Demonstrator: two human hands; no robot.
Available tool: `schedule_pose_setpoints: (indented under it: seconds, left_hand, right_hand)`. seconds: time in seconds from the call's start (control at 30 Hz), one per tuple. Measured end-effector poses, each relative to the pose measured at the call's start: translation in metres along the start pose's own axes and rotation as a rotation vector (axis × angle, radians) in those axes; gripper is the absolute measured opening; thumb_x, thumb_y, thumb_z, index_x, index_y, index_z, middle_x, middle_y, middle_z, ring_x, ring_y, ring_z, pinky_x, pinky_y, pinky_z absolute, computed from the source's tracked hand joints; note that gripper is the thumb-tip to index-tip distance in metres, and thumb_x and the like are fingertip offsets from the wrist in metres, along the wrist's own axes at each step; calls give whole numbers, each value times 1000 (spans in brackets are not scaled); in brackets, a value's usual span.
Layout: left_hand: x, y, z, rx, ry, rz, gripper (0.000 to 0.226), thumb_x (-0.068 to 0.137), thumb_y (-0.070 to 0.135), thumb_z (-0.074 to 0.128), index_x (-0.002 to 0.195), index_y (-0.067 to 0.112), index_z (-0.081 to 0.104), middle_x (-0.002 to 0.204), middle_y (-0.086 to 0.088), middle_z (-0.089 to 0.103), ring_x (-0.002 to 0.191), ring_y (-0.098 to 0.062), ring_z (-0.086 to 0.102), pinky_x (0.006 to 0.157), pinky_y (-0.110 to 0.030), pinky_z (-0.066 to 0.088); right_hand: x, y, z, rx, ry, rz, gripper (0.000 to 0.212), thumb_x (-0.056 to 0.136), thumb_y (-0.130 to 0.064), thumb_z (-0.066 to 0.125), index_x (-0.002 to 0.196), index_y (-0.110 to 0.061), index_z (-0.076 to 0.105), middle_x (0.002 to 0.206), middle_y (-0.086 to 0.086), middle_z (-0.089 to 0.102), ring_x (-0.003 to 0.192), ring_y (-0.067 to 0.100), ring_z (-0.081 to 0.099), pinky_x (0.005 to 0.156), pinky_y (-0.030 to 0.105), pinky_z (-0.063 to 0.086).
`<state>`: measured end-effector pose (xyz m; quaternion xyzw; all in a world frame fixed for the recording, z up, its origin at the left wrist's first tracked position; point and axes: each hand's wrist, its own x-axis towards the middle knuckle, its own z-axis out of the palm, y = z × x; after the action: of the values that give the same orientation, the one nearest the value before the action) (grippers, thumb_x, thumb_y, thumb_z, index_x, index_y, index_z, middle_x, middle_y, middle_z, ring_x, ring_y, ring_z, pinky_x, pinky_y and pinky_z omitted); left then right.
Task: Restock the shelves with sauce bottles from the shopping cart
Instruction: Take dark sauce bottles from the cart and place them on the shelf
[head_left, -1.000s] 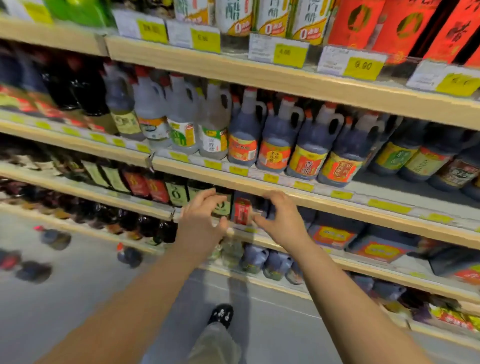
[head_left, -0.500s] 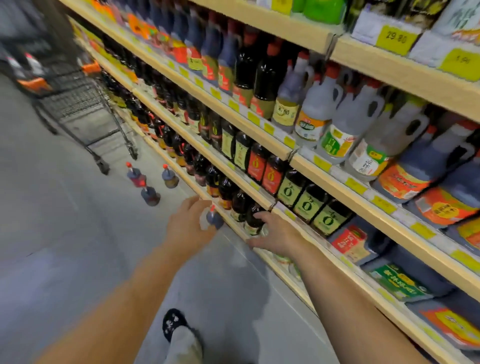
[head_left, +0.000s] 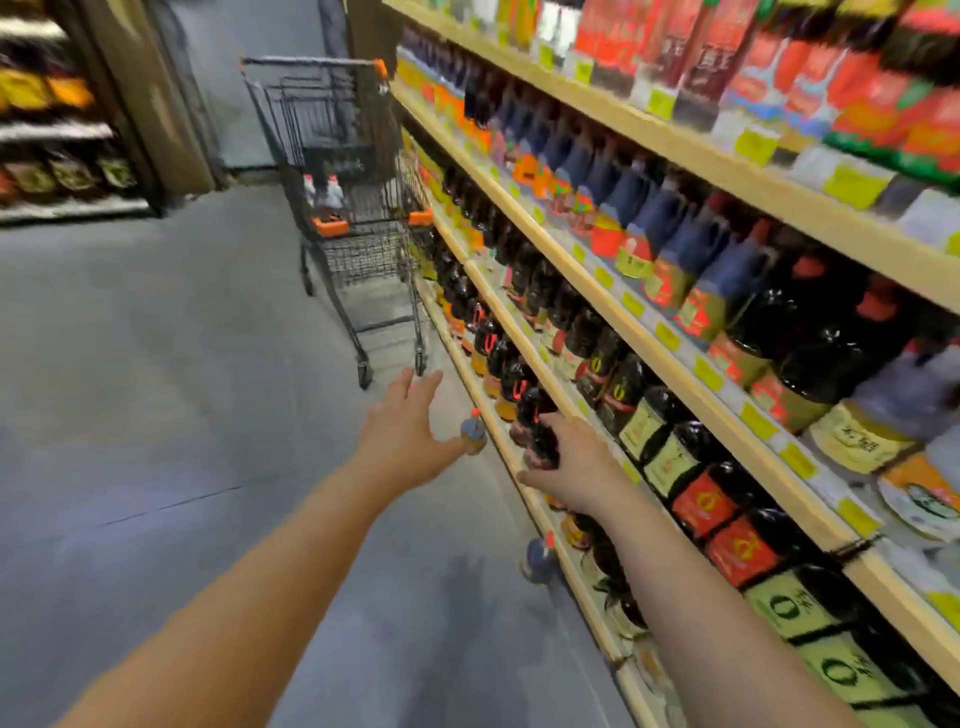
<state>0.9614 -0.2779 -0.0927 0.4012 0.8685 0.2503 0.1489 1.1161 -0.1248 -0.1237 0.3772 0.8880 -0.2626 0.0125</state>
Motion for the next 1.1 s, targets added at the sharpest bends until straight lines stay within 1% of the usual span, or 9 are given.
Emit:
schedule_pose_setpoints:
  seconds: [0.13,0.2,0.3,0.57,0.67,0.77,0.87,1.0,1.1]
  left_hand:
    - [33,-19,-29,-19,54,-58,84,79,43,66,149,27,22,158,-3,11,144,-27,18,115,-43,24]
    - [52,-26,-41,-33,80,-71,82,79,40,66,148,26,24,157,-3,14,143,-29,22,115,-43,26]
    - [85,-35,-58,-32,106,-96,82,81,38,65,149,27,21,159,-4,9,145,-26,16,116,-42,22]
    - [200,-54,-119,27,238,-153,83,81,40,65,149,30,19,160,-1,6,146,-26,12,116,-45,16]
    - [239,-63,-141,51,281,-201,83,80,42,65,149,31,19,160,-1,6,146,-25,12,118,-45,18]
    - [271,-79,-158,58,313,-256,84,80,42,65,149,31,19,160,-1,5,146,-25,12,118,-45,18]
    - [297,-102,-173,96,319,-316,84,79,44,64,148,31,19,160,-2,4,146,-25,12,117,-45,19]
    - [335,-138,-189,122,283,-388,84,79,48,62,149,33,17,160,-1,1,146,-25,12,116,-46,20]
    - [370,-167,-201,137,279,-404,85,79,46,63,149,32,17,160,-1,2,146,-25,14,115,-45,22]
  right_hand:
    - [47,-37,-5,115,17,-53,87,66,-55,68,141,-32,32,133,2,48,118,31,53,89,50,52]
    - [74,-53,-7,90,24,-83,85,70,-48,70,143,-30,31,140,2,43,126,28,46,96,47,47]
    - [121,-73,-11,16,44,-153,80,77,-44,71,144,-27,32,148,1,35,134,24,36,105,44,40]
    - [271,-140,-41,-35,52,-325,77,77,-44,70,143,-26,35,145,2,37,132,25,39,104,42,41]
    - [324,-166,-53,-35,23,-362,75,78,-41,71,142,-27,35,143,3,39,130,25,41,103,41,42]
    - [374,-191,-60,-66,-19,-426,75,78,-38,72,143,-26,36,144,2,39,132,23,39,106,38,39]
    - [415,-217,-59,-116,-56,-442,78,77,-40,73,143,-29,34,146,2,37,132,25,39,106,40,39]
    - [465,-252,-47,-187,-161,-470,86,74,-48,73,146,-28,29,149,4,34,136,28,35,109,44,36]
    - [499,-276,-36,-197,-177,-471,88,75,-50,72,147,-28,27,151,3,30,137,28,31,109,46,36]
